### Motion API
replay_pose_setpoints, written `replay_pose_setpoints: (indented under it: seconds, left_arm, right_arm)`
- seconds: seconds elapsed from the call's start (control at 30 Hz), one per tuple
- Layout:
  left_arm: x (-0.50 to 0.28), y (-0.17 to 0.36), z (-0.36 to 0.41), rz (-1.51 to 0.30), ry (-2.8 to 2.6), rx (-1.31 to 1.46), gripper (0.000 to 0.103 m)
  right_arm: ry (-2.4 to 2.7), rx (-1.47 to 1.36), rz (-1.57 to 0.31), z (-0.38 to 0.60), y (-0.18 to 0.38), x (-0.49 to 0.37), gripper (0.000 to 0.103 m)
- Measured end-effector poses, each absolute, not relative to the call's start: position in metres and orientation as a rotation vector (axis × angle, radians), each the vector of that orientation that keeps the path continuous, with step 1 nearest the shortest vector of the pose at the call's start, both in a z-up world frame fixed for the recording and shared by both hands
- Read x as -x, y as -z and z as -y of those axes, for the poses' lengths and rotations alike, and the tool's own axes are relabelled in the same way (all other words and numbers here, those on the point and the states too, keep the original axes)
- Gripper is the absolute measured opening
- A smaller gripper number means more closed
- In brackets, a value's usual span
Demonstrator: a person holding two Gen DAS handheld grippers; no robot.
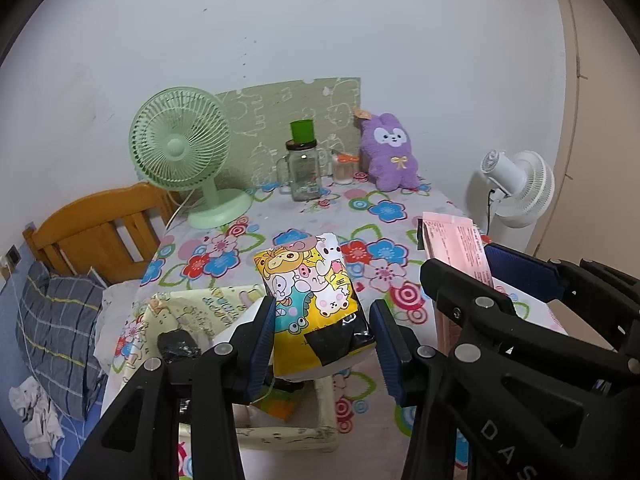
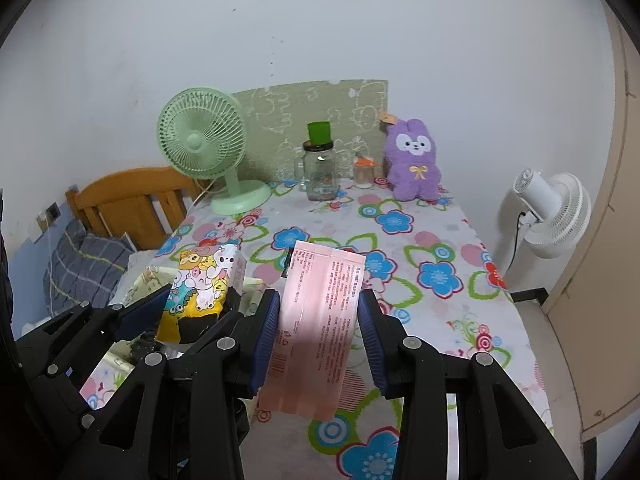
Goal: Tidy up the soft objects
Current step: 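Carry the snack box with left tool and pink card with right tool to the box, then open left tool dropping the snack box while right tool releases the pink card into the box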
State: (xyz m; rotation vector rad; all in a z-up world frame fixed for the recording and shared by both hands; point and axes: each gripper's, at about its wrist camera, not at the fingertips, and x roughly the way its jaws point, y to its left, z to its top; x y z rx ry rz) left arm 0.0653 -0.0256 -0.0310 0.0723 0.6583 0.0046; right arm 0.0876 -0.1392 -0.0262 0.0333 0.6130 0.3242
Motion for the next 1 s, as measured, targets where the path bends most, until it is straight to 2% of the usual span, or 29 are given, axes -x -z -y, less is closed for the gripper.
replay_pose_setpoints:
  seconds: [1.0]
  left_arm:
    - [-0.091, 0.079, -0.045, -0.789, -0.090, -0.034, 0.049]
  right_arm:
    - [-0.461, 0.050, -0.734, 0.055, 0.063, -0.124, 0.043]
